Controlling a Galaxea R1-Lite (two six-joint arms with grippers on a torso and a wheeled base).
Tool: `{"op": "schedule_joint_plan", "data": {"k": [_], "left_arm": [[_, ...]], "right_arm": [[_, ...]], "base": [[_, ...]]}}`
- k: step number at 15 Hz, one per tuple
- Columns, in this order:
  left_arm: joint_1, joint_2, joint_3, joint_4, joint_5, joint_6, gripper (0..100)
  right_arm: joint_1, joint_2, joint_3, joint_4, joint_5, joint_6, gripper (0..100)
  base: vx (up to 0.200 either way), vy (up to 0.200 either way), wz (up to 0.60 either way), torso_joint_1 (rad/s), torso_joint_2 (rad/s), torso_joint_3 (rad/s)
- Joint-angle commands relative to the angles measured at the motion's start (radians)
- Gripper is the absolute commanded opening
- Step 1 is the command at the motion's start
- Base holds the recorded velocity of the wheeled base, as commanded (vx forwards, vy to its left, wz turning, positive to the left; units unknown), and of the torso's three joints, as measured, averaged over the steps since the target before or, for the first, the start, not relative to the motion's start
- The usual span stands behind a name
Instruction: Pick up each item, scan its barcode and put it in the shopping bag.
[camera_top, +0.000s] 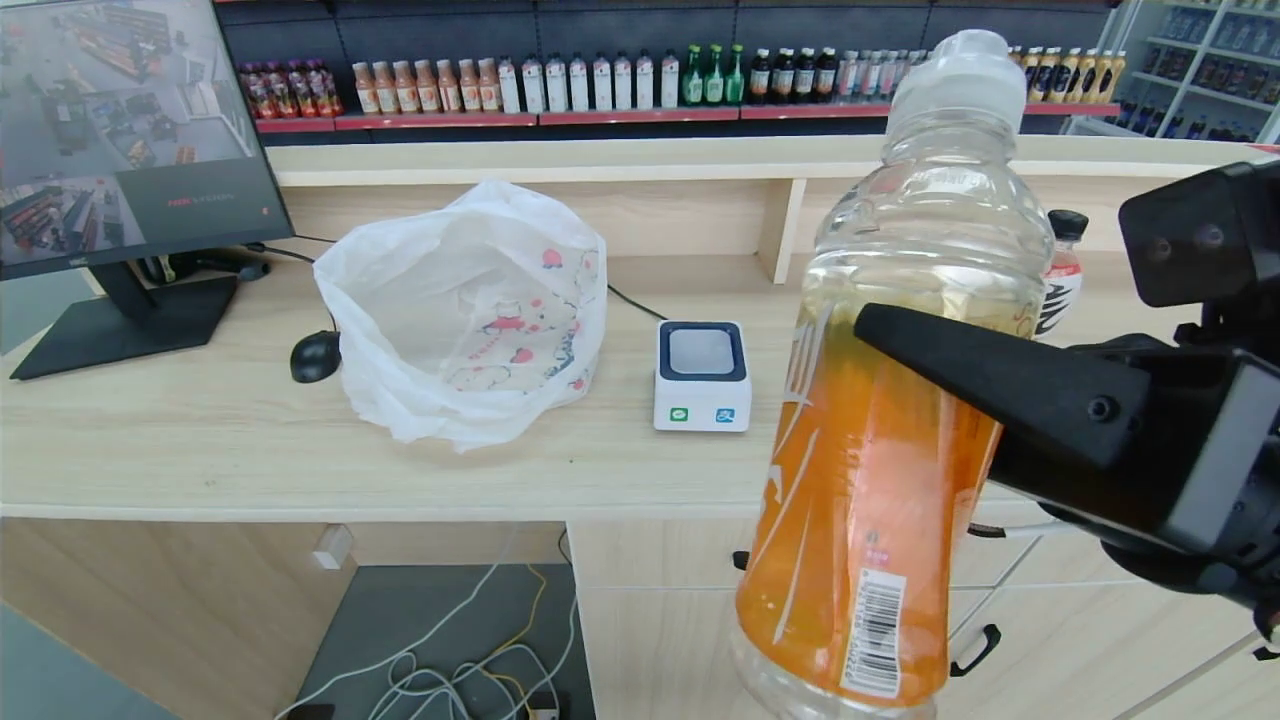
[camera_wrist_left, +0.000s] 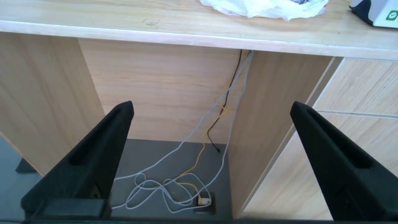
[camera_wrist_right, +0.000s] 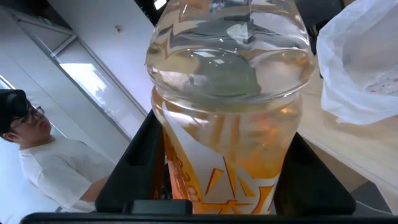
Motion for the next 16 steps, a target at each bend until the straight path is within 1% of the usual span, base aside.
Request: {"op": "schedule_joint_plan", "data": {"k": [1, 4, 7, 11, 16], "left_arm": [[0.0, 0.0, 0.0, 0.0, 0.001, 0.0, 100], [0.0, 0.0, 0.0, 0.0, 0.001, 0.0, 100], [0.0, 0.0, 0.0, 0.0, 0.0, 0.0, 100], [0.0, 0.0, 0.0, 0.0, 0.0, 0.0, 100], [0.0, 0.0, 0.0, 0.0, 0.0, 0.0, 100]], "right_arm": [[0.002, 0.025, -0.015, -0.002, 0.0, 0.011, 0], [0.003, 0.033, -0.05, -0.002, 0.0, 0.06, 0], [0.005, 0.044, -0.053, -0.002, 0.0, 0.061, 0], [0.037, 0.062, -0.068, -0.002, 0.0, 0.06, 0], [0.039, 0.056, -0.067, -0.002, -0.003, 0.048, 0]], "base": [[0.0, 0.0, 0.0, 0.0, 0.0, 0.0], [0.0, 0.0, 0.0, 0.0, 0.0, 0.0], [0.0, 0.0, 0.0, 0.0, 0.0, 0.0], [0.0, 0.0, 0.0, 0.0, 0.0, 0.0], [0.0, 0.0, 0.0, 0.0, 0.0, 0.0]]}}
